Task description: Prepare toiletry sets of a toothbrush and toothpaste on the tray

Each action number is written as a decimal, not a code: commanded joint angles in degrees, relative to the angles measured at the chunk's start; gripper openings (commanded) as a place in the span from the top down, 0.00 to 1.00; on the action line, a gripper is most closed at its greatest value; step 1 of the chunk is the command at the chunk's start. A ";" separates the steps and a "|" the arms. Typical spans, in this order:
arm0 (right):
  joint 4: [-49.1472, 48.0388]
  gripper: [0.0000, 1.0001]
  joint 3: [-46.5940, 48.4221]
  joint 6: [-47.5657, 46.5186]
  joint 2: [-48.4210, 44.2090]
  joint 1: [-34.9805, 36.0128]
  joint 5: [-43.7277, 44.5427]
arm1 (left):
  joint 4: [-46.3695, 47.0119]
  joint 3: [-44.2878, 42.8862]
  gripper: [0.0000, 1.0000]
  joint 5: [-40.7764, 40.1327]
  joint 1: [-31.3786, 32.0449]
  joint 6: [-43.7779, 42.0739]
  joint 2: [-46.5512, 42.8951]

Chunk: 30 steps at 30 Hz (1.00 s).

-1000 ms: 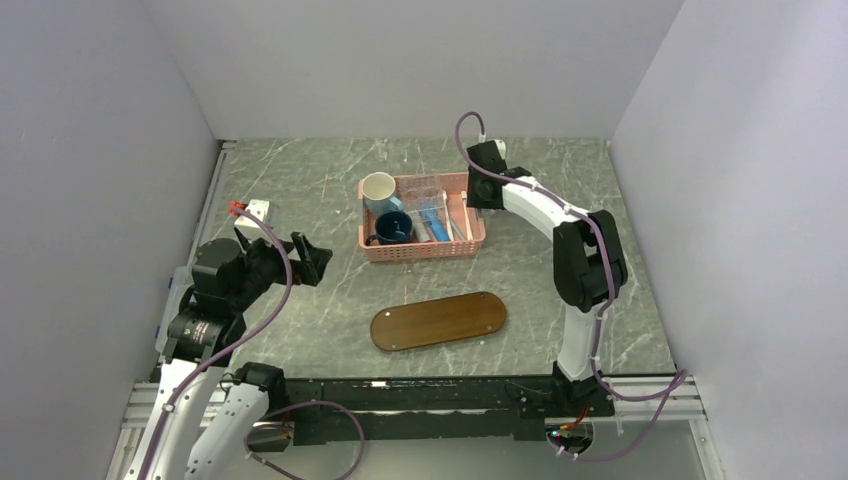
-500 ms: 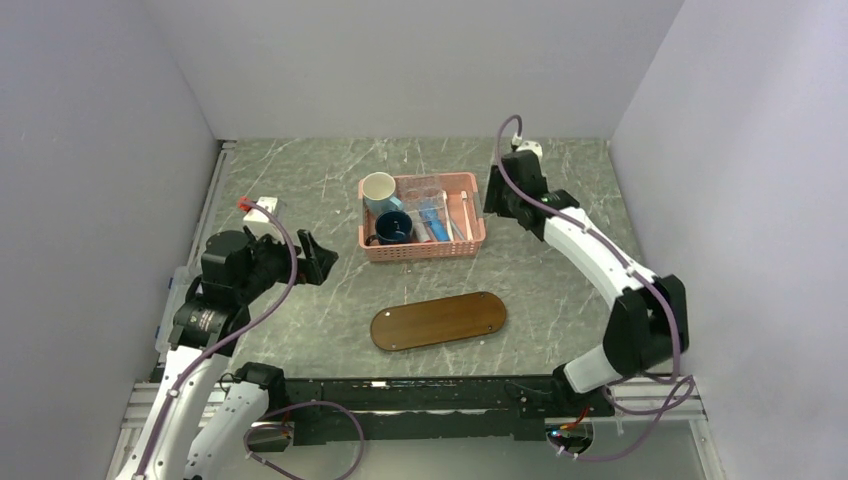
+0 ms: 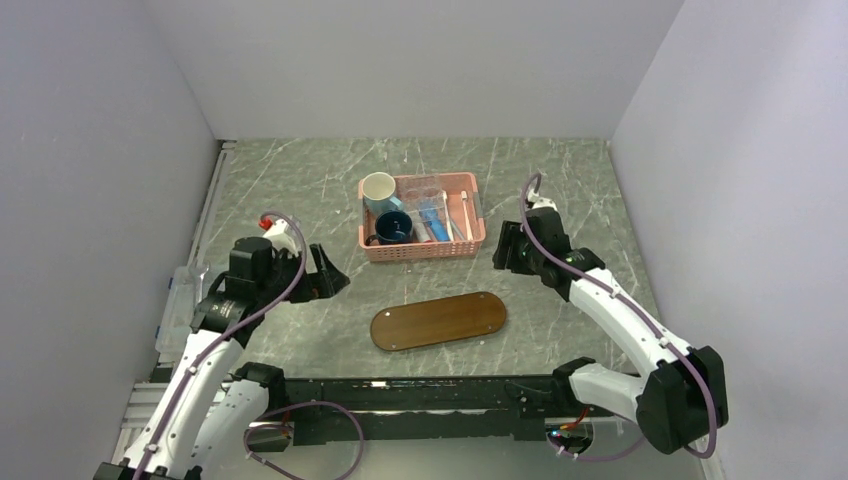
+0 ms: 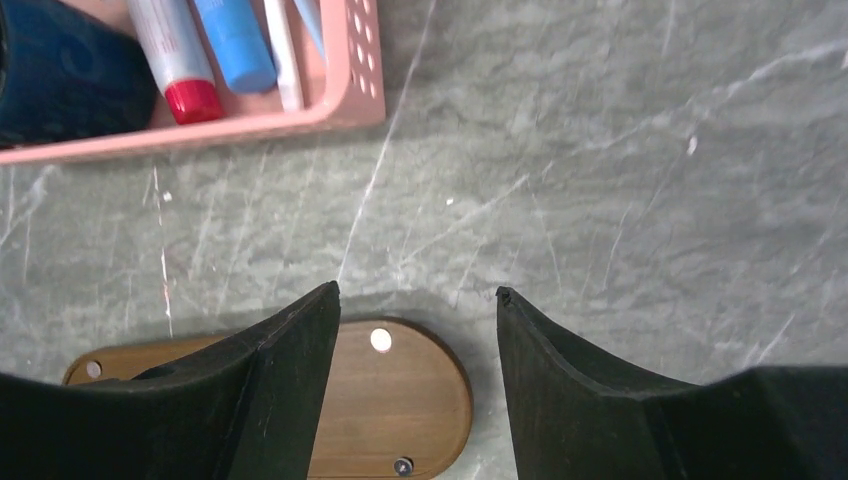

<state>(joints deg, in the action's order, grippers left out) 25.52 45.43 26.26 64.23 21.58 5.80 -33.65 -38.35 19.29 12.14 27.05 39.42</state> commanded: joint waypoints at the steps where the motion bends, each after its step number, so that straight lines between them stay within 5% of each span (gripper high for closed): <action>1: -0.65 0.38 -3.67 2.68 -2.86 0.13 -3.10 | -1.87 1.50 0.01 1.81 0.40 4.08 0.77; 30: -1.97 0.33 -18.49 12.56 -7.23 1.52 -9.25 | 16.79 19.01 0.06 11.31 14.64 23.41 7.70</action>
<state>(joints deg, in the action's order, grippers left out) 25.71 27.53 37.19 57.56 22.52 -1.85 -24.01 -20.58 28.84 25.52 46.48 45.74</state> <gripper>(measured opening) 0.667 0.946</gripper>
